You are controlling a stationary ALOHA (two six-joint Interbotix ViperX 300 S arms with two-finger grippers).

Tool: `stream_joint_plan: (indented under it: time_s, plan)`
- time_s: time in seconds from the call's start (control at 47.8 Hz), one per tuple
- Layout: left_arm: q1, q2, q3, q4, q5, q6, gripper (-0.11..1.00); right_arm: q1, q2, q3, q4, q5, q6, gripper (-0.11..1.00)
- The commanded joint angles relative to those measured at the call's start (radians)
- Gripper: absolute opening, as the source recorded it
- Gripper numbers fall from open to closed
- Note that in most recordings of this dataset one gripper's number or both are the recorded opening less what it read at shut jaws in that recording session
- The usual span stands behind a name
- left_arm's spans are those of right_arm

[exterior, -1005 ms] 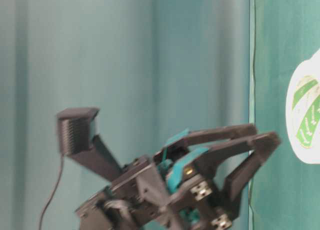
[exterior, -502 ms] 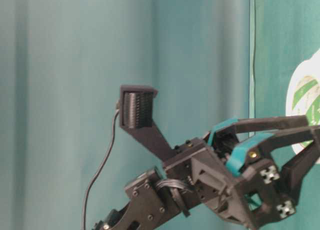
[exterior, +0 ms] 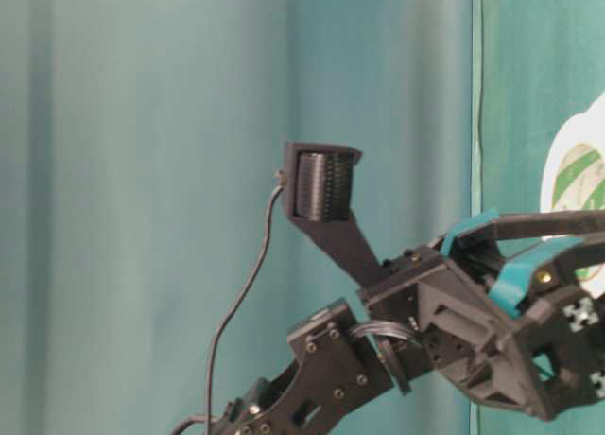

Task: Peel off the duct tape with your right arm.
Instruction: 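Lift and tilt the roll upright with the left gripper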

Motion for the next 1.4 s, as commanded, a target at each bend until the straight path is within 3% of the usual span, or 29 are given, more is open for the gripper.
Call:
stream_joint_plan:
  time_s: [0.0, 0.649, 0.753, 0.942, 1.088, 1.381]
  plan:
    - [0.000, -0.008, -0.023, 0.000, -0.015, 0.000, 0.67, -0.002, 0.005, -0.008, 0.000, -0.009, 0.002, 0.65]
    - [0.000, 0.032, -0.023, 0.000, -0.031, -0.003, 0.67, -0.002, 0.006, -0.005, -0.002, -0.009, 0.003, 0.65]
    - [0.000, 0.023, -0.023, 0.002, -0.031, 0.006, 0.58, -0.002, 0.006, -0.005, 0.000, -0.011, 0.002, 0.65]
    - [-0.014, -0.006, -0.020, 0.003, -0.023, 0.094, 0.24, -0.002, 0.006, -0.005, 0.000, -0.011, 0.003, 0.65]
    - [-0.021, -0.008, -0.021, 0.003, -0.008, 0.152, 0.23, -0.002, 0.008, -0.002, 0.000, -0.025, 0.003, 0.65]
    - [-0.021, -0.031, -0.060, 0.002, 0.078, 0.150, 0.23, -0.002, 0.023, 0.005, -0.002, -0.052, 0.003, 0.65]
